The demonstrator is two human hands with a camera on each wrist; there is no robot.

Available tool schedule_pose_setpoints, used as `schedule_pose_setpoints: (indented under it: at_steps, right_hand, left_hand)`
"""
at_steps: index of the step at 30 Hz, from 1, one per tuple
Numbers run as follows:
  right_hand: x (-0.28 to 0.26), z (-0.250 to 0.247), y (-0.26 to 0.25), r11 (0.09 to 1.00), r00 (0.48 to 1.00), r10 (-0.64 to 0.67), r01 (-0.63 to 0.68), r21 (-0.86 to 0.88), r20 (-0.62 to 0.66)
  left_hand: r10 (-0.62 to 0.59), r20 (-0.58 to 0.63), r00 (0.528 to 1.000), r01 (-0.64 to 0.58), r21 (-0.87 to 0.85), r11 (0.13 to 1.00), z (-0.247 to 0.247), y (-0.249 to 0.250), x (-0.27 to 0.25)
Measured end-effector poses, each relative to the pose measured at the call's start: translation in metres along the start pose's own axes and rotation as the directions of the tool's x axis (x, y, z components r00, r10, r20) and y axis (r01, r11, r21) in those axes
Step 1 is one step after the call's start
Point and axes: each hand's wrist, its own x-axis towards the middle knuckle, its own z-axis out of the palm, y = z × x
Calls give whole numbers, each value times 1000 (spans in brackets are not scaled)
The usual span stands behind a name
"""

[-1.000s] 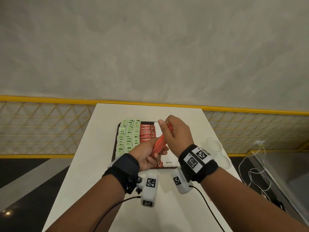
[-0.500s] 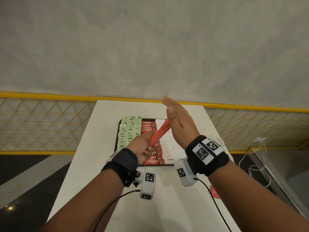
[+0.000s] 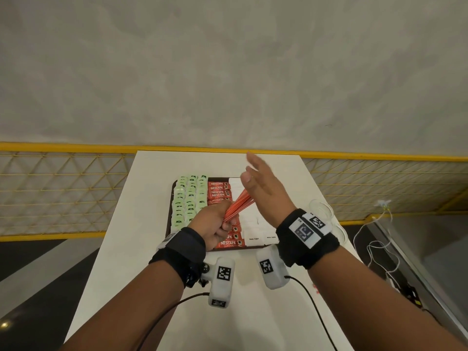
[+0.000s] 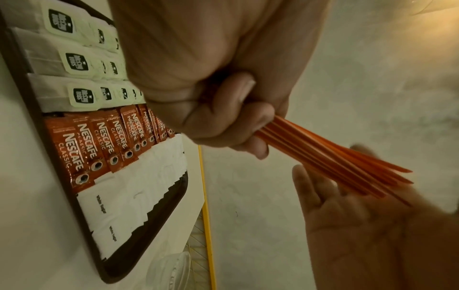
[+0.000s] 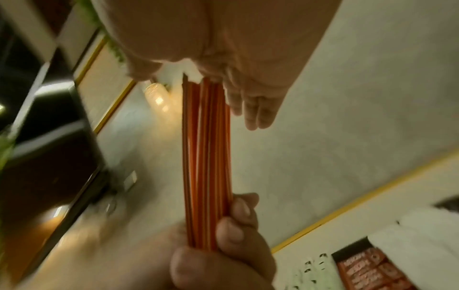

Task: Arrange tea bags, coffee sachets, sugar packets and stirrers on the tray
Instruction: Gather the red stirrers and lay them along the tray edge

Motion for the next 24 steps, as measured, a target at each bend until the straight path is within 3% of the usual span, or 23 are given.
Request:
schedule_pose_setpoints:
  at_steps: [2, 3, 8, 12, 16, 20, 22, 24]
  right_hand:
    - [1, -9, 10, 989, 994, 70, -58, 133, -83]
    - [0, -14, 17, 989, 991, 103, -94, 116, -80]
    - [-12, -18, 43, 981, 976, 193, -193, -11, 100]
    - [-6, -19, 59, 961, 971, 238, -238, 145, 16]
    - [7, -36, 74, 943, 953, 303, -304, 135, 22]
    - [34, -61, 102, 932, 932, 362, -361, -25, 30]
    - [49, -75, 125, 897, 901, 433, -427, -113, 32]
    - [61, -88, 154, 823, 855, 518, -492, -283, 19]
  left_hand:
    - [-25, 5, 1000, 25, -47, 999, 2, -1, 5]
    - [-35, 3, 999, 35, -69, 997, 3, -1, 8]
    - [-12, 1, 1000, 12, -15, 1000, 20, -11, 22]
    - [-21, -4, 1000, 21, 6, 1000, 38, -23, 39]
    - [-59, -5, 998, 59, 31, 998, 55, -28, 58]
    - [-97, -51, 994, 100, 71, 992, 65, -36, 79]
    - [-107, -140, 984, 132, 184, 974, 61, -43, 90]
    - [-44, -239, 970, 135, 380, 915, 52, -53, 97]
